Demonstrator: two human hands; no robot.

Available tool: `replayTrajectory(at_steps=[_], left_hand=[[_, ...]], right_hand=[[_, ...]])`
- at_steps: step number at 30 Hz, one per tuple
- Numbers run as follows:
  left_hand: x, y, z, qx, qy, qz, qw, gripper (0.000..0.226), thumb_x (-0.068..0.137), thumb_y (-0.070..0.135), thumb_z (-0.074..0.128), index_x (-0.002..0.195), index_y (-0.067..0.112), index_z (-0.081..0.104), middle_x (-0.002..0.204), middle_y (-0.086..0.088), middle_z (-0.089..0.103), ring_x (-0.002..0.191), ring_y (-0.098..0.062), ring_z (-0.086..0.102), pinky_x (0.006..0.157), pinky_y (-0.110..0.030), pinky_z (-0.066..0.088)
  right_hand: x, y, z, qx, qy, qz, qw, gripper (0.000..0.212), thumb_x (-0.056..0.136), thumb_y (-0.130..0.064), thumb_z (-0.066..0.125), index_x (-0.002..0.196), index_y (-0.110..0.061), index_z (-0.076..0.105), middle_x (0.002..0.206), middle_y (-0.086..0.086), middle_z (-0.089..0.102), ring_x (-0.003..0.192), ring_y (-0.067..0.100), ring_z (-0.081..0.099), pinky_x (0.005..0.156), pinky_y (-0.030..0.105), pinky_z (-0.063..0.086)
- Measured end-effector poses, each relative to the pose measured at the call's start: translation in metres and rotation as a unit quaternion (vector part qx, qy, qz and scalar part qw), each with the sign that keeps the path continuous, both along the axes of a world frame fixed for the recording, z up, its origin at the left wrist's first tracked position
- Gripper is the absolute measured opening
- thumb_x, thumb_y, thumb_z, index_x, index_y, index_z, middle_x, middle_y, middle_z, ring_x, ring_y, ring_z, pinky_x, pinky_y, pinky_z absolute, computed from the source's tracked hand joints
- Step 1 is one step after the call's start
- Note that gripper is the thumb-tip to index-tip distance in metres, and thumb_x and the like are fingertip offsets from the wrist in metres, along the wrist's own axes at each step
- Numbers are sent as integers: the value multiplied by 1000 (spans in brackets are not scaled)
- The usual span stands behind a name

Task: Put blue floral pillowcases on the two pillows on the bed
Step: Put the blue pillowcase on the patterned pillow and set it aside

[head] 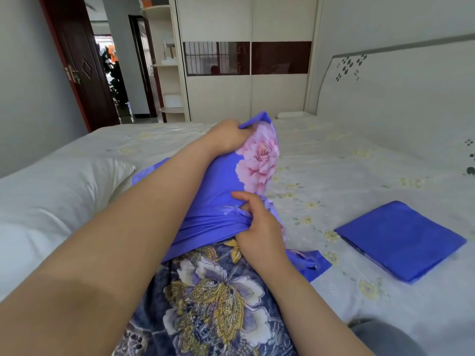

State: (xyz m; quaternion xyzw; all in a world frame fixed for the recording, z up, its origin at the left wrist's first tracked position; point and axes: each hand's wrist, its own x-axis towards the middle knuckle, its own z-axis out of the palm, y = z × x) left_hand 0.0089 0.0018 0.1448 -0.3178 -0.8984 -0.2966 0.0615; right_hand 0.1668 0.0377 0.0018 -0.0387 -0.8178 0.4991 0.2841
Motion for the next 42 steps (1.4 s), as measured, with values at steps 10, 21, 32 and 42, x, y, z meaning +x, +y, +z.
replayTrajectory(at_steps=[10, 21, 32, 42], left_hand=[[-35, -30, -36, 145, -198, -130, 961, 10, 90, 18, 62, 98, 19, 67, 95, 3, 71, 84, -10, 65, 82, -28, 53], [-36, -42, -38, -34, -98, -54, 993, 18, 88, 42, 60, 87, 24, 64, 89, 3, 65, 76, -14, 57, 73, -28, 45], [-37, -74, -41, 64, -238, -8, 969, 19, 94, 31, 56, 97, 13, 61, 88, -2, 64, 70, -13, 60, 64, -23, 49], [-39, -94, -45, 171, -228, 66, 956, 26, 99, 27, 46, 115, 9, 58, 102, -8, 60, 81, -21, 57, 70, -29, 47]], right_hand=[[-8, -7, -11, -49, 80, -73, 993, 26, 76, -15, 49, 94, -28, 62, 79, -9, 66, 74, 14, 60, 62, 29, 45], [-14, 28, -2, 178, -34, -25, 983, 51, 79, -4, 58, 127, -20, 53, 119, 1, 39, 119, 18, 39, 99, 29, 39], [-29, 9, -5, 166, 120, -96, 974, 37, 72, 3, 51, 101, -16, 63, 104, -1, 59, 91, 17, 55, 70, 30, 44], [-52, 49, -28, -83, 31, -219, 972, 16, 86, -7, 52, 91, -21, 56, 86, 3, 63, 70, 18, 54, 52, 27, 34]])
